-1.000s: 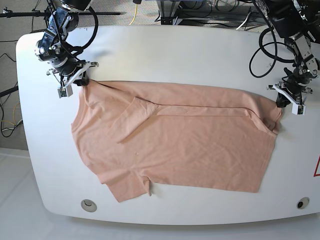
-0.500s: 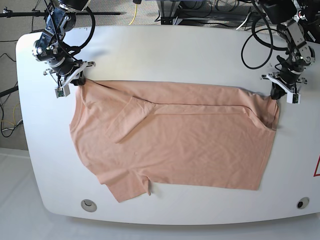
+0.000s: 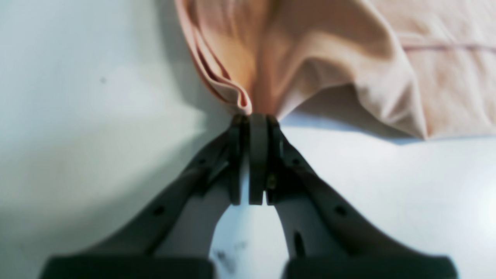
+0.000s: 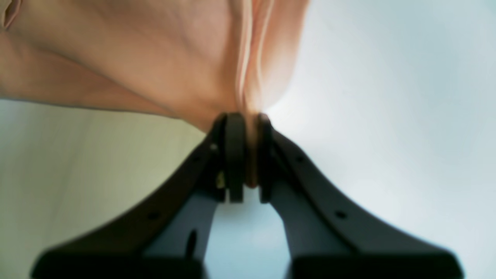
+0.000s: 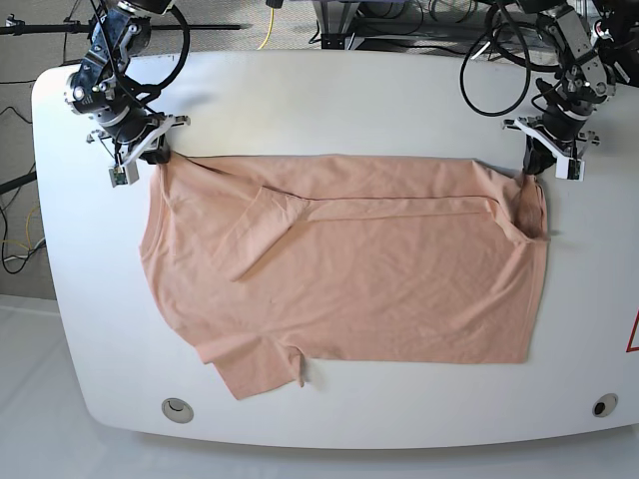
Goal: Fold the T-shirt properly
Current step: 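Keep dragging the peach shirt with both grippers, stretching it flat, then move the left gripper with its held edge toward the right gripper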
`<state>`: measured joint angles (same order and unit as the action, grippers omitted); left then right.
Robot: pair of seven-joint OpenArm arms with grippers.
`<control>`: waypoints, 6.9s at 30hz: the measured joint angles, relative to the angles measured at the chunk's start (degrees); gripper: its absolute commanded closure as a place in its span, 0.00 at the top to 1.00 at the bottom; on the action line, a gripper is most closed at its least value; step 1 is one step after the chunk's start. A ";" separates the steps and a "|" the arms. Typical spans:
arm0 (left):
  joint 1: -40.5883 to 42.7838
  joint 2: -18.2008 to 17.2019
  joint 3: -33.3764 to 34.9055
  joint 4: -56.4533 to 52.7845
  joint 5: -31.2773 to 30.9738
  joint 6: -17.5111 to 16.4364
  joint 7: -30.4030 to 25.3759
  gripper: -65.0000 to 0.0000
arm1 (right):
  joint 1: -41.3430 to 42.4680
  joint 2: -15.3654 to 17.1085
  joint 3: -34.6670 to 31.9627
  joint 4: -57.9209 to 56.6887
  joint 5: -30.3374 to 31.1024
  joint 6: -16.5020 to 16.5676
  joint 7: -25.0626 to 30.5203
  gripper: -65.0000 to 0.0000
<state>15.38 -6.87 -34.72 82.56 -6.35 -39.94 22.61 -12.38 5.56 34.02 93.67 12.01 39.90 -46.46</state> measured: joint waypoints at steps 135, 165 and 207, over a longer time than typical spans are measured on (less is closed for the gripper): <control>-0.37 6.38 6.80 21.77 26.71 -0.35 18.34 0.00 | -13.84 2.03 5.40 1.60 2.60 -0.66 7.89 0.01; -1.07 5.77 4.00 11.67 25.99 1.05 9.53 0.00 | -13.55 1.92 5.35 1.60 2.62 -0.46 7.54 0.01; 2.99 6.84 4.09 13.25 37.40 4.87 11.45 0.00 | -19.74 1.90 7.19 1.70 5.79 1.11 10.10 0.01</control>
<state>18.37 -0.03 -30.63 95.81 31.05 -35.07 34.06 -32.12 7.46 41.21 95.37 17.80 41.01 -36.36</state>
